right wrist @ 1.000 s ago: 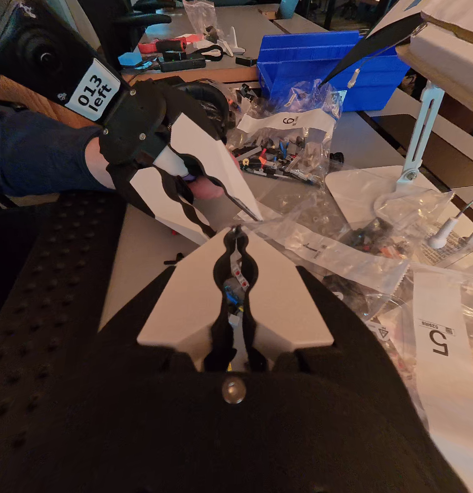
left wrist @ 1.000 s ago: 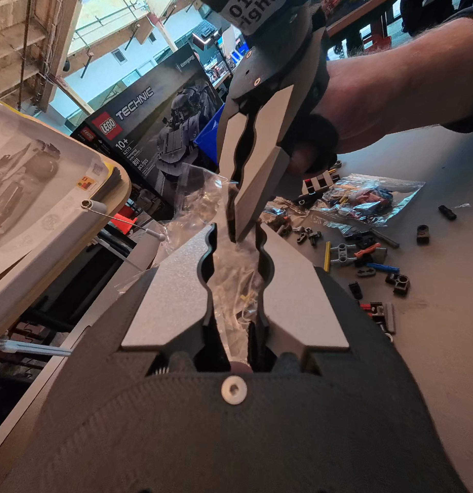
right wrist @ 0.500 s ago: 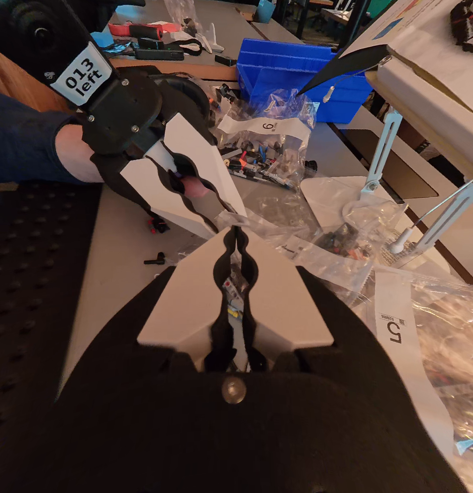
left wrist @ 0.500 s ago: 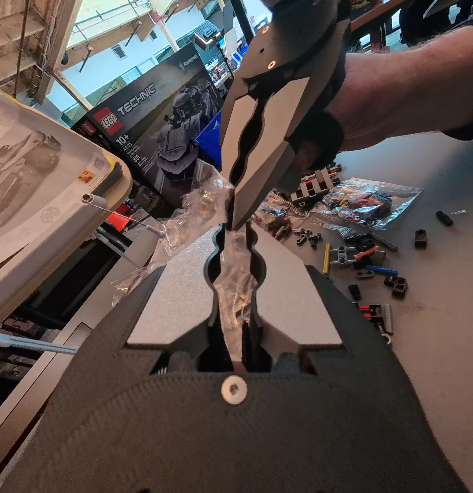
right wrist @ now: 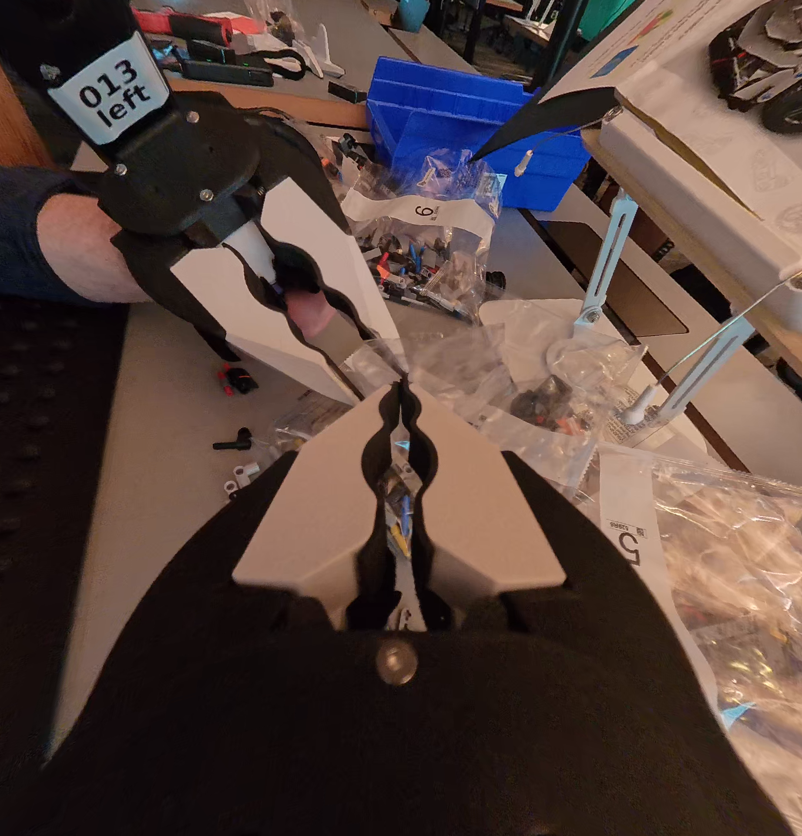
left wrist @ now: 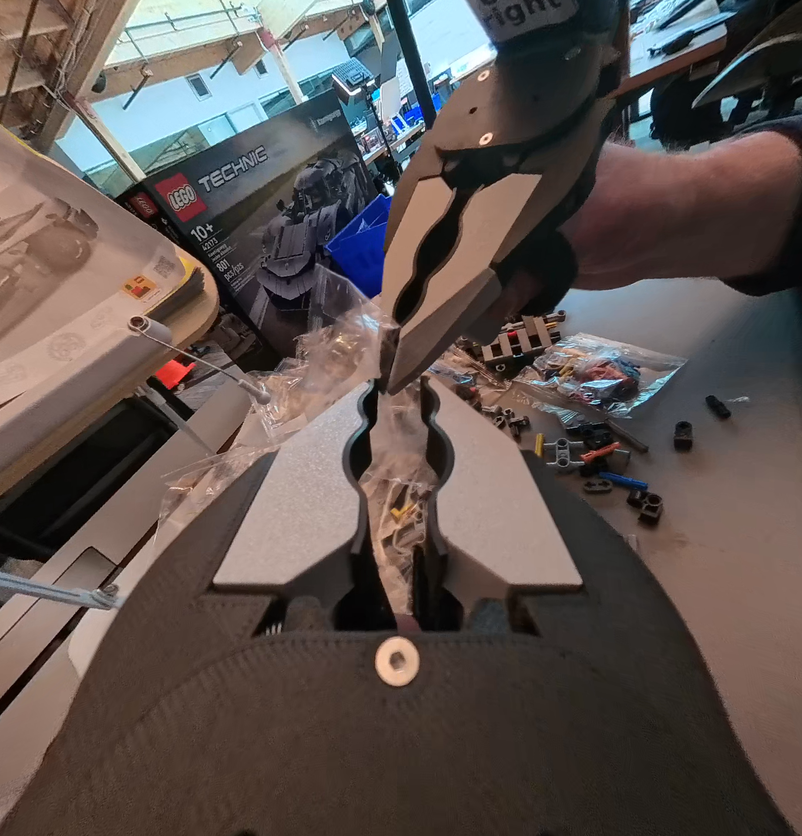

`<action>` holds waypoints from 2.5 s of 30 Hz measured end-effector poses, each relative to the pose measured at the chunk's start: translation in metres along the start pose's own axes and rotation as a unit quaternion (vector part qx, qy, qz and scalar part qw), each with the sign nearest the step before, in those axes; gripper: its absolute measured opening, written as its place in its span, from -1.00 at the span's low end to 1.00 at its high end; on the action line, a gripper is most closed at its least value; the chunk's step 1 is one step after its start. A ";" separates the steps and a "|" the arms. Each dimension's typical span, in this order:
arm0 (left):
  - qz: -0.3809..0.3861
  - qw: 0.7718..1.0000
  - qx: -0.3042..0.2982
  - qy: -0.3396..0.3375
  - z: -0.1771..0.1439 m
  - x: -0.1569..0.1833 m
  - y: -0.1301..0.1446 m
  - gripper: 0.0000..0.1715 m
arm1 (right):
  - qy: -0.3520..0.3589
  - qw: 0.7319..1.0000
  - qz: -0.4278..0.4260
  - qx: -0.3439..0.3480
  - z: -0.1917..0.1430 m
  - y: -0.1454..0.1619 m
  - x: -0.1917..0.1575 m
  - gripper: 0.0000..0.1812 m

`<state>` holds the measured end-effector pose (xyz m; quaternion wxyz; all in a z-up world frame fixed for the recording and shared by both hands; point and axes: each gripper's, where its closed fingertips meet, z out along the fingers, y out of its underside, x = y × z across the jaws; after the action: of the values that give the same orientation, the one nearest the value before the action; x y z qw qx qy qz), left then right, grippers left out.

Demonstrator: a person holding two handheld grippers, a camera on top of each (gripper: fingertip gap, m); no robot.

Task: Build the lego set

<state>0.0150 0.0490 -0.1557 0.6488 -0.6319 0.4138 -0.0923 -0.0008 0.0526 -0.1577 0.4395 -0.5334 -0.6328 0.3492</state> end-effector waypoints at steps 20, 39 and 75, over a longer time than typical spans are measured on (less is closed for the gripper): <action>-0.105 0.993 0.038 0.028 -0.005 -0.007 -0.006 -1.00 | 0.024 0.999 -0.043 -0.022 0.002 0.002 0.000 -1.00; -0.073 0.997 0.025 -0.006 -0.003 -0.011 -0.004 -1.00 | 0.015 0.995 0.094 0.030 -0.005 -0.005 0.016 -0.76; -0.064 0.998 0.017 -0.005 -0.001 -0.009 -0.002 -1.00 | 0.004 0.991 0.116 0.065 -0.013 -0.015 0.017 -0.88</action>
<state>0.0093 0.0534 -0.1499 0.6543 -0.6463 0.3678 -0.1374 0.0049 0.0663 -0.1360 0.4326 -0.5749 -0.5408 0.4358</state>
